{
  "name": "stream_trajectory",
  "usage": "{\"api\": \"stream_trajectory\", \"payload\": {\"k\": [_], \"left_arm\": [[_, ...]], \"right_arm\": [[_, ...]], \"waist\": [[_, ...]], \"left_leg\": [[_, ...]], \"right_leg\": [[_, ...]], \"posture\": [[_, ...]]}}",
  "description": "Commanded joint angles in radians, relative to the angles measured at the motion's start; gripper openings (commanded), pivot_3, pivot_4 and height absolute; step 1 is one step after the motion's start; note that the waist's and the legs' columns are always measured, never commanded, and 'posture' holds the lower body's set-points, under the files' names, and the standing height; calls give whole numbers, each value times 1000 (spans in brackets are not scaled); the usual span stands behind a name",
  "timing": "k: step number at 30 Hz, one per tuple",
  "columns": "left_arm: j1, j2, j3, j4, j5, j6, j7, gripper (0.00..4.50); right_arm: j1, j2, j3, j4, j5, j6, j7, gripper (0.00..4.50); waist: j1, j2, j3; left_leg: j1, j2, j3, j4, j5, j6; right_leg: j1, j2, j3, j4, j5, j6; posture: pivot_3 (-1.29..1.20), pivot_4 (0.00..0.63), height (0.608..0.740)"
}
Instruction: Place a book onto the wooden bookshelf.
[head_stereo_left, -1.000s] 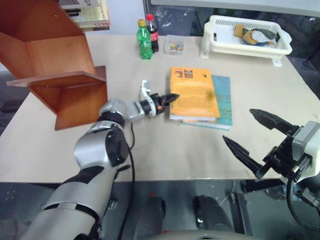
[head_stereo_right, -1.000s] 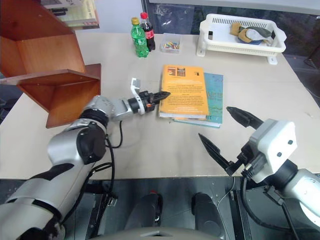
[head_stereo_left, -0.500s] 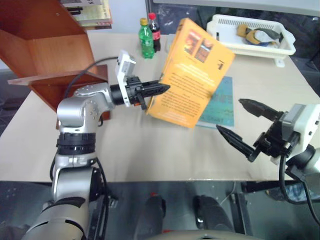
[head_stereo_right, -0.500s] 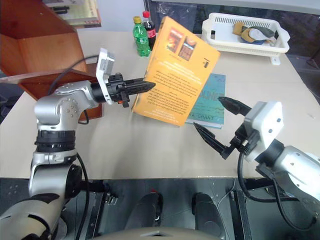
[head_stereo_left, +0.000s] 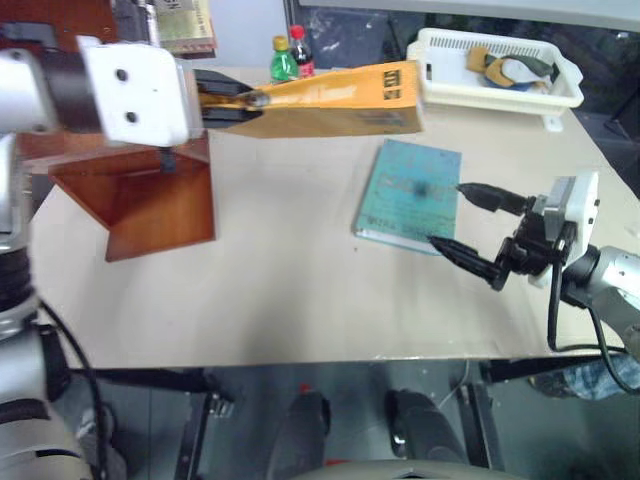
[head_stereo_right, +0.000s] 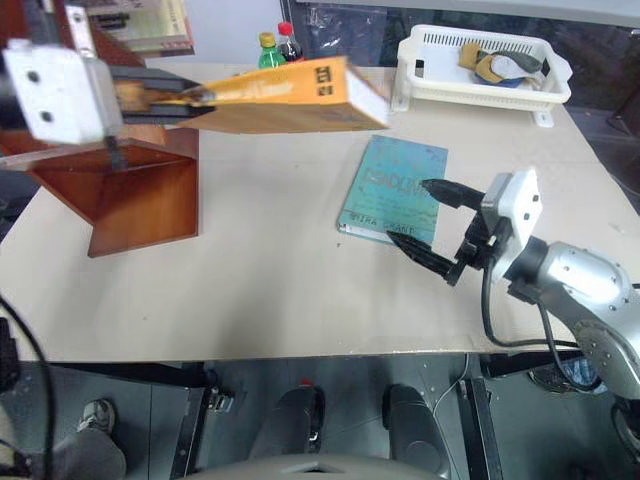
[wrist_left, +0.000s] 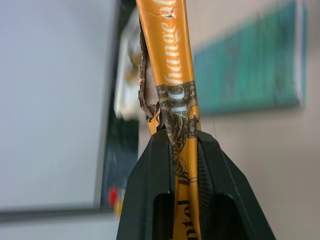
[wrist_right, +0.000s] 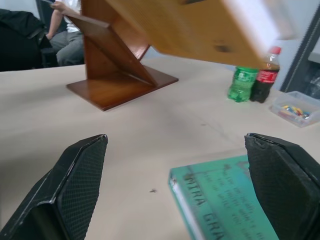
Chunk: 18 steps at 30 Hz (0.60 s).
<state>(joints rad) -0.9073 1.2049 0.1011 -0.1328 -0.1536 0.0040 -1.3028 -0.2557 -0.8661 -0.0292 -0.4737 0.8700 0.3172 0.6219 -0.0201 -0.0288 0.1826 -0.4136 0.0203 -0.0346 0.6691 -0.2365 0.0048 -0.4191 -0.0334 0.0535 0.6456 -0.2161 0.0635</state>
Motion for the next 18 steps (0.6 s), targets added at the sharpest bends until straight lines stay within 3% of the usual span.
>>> {"api": "stream_trajectory", "payload": {"k": [1, 5, 10, 15, 18], "left_arm": [[-13, 131, 78, 38, 40, -15, -11, 316], [163, 276, 167, 159, 177, -79, 15, 316], [364, 269, 220, 407, 272, -278, 133, 316], [256, 177, 56, 737, 376, -527, 358, 316], [136, 129, -28, 856, 394, -588, 361, 316]], "right_arm": [[-78, 49, 15, 54, -46, -1, 74, 4500], [-134, 126, 52, 97, -98, 2, 126, 4500], [-150, 170, 47, 76, -122, 21, 136, 4500], [-136, 204, 37, 25, -134, 48, 110, 4500], [-108, 208, 18, -15, -139, 65, 92, 4500]], "waist": [[0, 0, 0], [0, 3, 1], [12, 2, 2], [4, 3, 1], [14, 6, 0]], "left_leg": [[0, 0, 0, 0, 0, 0], [0, 1, 1, -1, 0, 0], [-2, 1, 0, 0, 0, 0], [0, 2, 3, 0, 0, 0], [3, 1, 2, 0, 0, 0]], "right_leg": [[0, 0, 0, 0, 0, 0], [-1, 1, 0, 0, 0, 0], [-2, 1, -1, 2, 0, 0], [-4, 1, 0, 5, 0, 0], [-4, 1, 1, 13, -1, -1]], "posture": [[0, 150, 740], [0, 150, 740], [0, 150, 740], [0, 150, 740], [0, 150, 740]]}}
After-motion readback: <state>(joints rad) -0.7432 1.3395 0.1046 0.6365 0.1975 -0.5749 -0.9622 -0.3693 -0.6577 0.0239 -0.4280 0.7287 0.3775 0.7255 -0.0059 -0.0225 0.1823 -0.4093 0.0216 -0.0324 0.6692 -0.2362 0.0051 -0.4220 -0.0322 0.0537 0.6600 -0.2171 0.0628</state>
